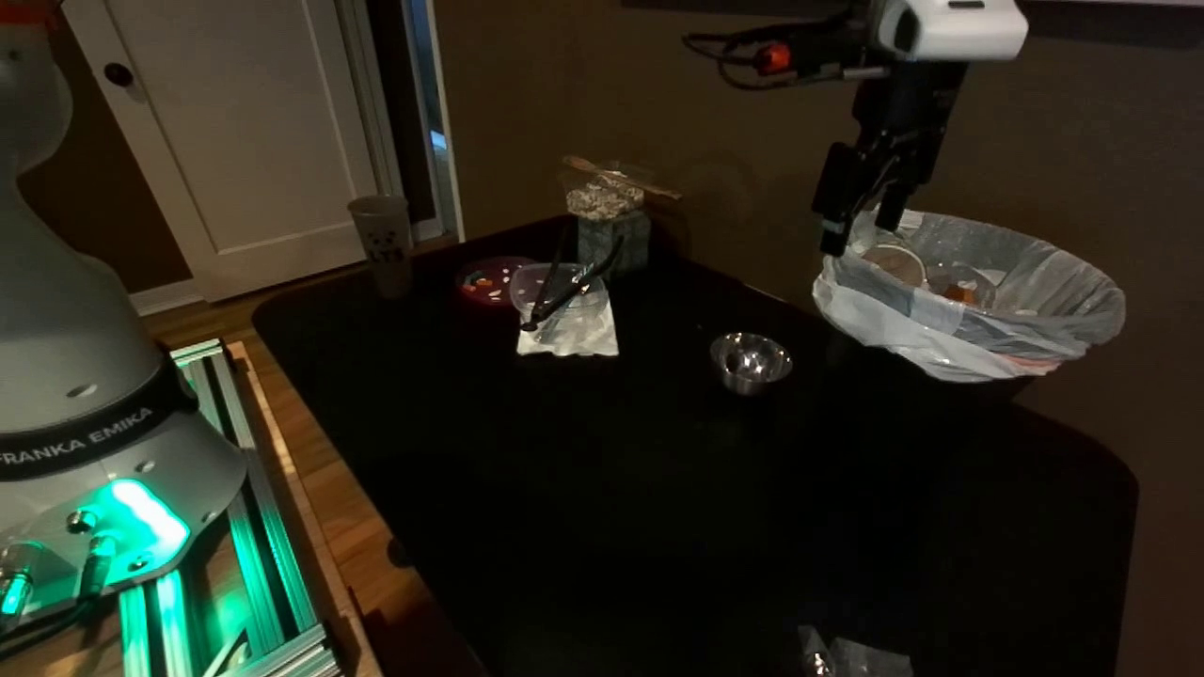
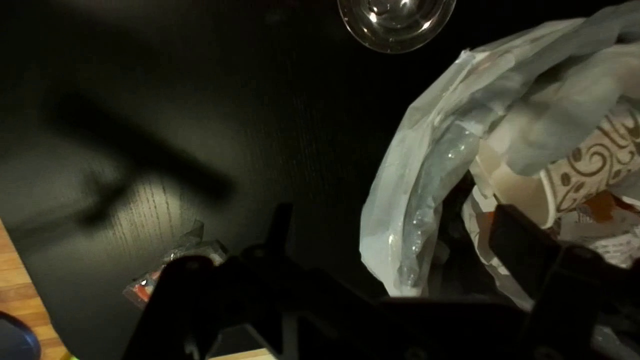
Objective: Move the bin forward
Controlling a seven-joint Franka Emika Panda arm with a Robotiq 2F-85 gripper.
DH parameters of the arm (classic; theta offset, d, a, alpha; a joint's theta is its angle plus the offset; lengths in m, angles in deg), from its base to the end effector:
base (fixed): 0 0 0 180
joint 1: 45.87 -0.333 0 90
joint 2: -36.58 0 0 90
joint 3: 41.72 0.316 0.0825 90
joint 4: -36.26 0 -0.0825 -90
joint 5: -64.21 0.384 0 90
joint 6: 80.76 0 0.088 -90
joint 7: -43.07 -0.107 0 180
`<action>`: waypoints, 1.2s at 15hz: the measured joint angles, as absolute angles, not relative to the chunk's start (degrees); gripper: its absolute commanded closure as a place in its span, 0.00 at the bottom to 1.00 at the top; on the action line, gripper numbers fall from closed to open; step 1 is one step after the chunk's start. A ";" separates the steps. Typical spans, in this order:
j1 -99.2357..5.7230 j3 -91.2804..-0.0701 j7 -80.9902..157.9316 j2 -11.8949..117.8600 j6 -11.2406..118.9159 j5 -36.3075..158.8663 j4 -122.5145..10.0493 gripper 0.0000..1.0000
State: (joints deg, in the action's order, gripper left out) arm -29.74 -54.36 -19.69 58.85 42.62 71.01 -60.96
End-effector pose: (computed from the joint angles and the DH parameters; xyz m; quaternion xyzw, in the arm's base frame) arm 0.5928 -0.3032 0.3815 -0.6817 0.7305 -0.0348 0.0207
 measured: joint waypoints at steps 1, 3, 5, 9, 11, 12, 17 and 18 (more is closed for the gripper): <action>-29.74 -54.41 -20.03 60.43 43.75 71.51 -60.41 0.00; -29.73 -54.52 -20.54 62.79 45.18 72.56 -59.30 0.00; -29.70 -54.67 -20.99 64.15 46.09 73.55 -58.19 0.00; -29.69 -55.18 -22.16 65.86 46.26 74.32 -56.15 0.42; -29.69 -55.37 -22.85 66.83 46.26 74.39 -55.29 0.57; -29.68 -55.47 -23.19 67.28 46.26 74.41 -54.93 0.65; -29.64 -55.78 -24.35 69.04 46.26 74.56 -53.50 0.99; -29.63 -55.82 -24.52 69.18 46.26 74.58 -53.41 1.00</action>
State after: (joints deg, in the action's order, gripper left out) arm -29.63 -55.82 -24.52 69.18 46.26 74.58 -53.41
